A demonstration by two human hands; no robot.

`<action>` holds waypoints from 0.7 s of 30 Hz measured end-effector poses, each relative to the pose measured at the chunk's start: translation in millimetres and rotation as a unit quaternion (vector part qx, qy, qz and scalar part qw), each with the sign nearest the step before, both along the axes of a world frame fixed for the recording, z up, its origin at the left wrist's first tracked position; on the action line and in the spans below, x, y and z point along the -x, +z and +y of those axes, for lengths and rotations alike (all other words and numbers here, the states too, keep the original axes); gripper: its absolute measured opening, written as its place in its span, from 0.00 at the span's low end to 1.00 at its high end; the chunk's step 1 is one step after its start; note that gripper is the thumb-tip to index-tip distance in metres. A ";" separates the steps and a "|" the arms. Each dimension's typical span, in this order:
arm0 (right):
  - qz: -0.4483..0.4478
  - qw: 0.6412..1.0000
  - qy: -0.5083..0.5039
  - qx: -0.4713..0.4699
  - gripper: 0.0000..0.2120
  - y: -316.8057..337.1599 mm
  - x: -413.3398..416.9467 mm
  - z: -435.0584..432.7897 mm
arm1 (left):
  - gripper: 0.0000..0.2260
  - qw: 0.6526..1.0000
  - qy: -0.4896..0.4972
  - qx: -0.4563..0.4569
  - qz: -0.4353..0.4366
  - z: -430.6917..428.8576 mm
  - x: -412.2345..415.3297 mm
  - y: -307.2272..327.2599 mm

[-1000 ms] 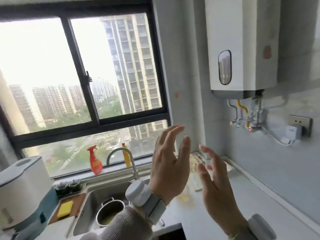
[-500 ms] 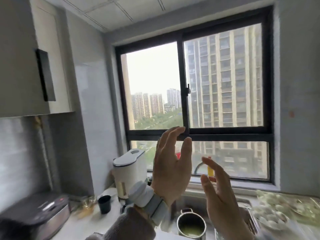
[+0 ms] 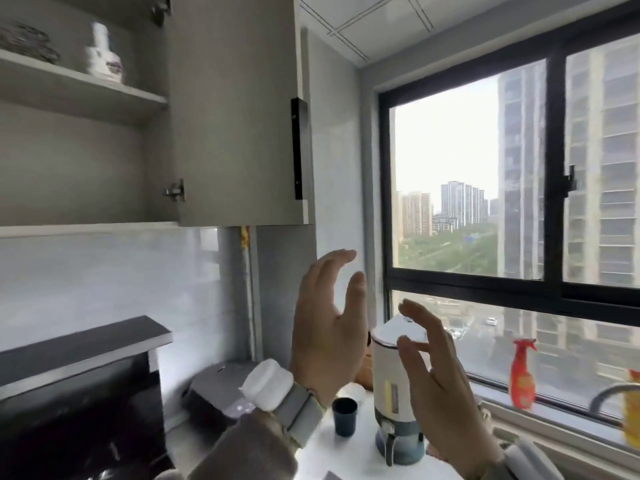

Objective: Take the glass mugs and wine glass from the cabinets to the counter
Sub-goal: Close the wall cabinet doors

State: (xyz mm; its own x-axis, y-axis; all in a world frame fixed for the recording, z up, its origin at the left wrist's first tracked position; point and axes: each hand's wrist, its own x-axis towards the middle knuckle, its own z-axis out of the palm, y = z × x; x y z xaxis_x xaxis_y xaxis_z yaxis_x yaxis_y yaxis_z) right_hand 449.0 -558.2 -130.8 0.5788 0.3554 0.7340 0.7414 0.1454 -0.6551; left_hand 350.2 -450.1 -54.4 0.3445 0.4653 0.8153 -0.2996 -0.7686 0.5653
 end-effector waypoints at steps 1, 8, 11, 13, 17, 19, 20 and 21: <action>-0.008 1.000 0.013 0.004 0.18 5.0 2.1 15.8 | 0.18 1.000 0.010 0.004 -0.005 14.3 5.3 2.5; -0.034 0.997 0.067 -0.024 0.23 34.9 1.4 96.8 | 0.20 0.998 0.066 -0.008 -0.009 82.0 30.5 11.9; -0.042 0.992 0.110 -0.036 0.18 58.5 -10.4 133.5 | 0.21 0.995 0.100 -0.012 -0.017 109.1 32.5 20.5; -0.027 0.989 0.134 -0.051 0.21 77.2 -15.5 148.0 | 0.21 0.993 0.114 -0.013 -0.013 118.1 32.4 26.7; -0.014 0.988 0.144 -0.051 0.24 106.8 -34.6 180.2 | 0.23 0.992 0.123 -0.022 0.019 135.8 14.8 40.5; -0.018 0.988 0.148 -0.039 0.25 116.5 -50.9 192.7 | 0.24 0.993 0.118 -0.024 0.021 142.5 -3.0 49.3; -0.016 0.989 0.148 -0.024 0.25 118.8 -53.2 195.8 | 0.25 0.993 0.115 -0.017 0.017 144.3 -4.9 52.8; -0.013 0.989 0.147 -0.006 0.27 122.3 -58.9 200.8 | 0.25 0.994 0.110 -0.015 0.010 148.1 -10.4 58.1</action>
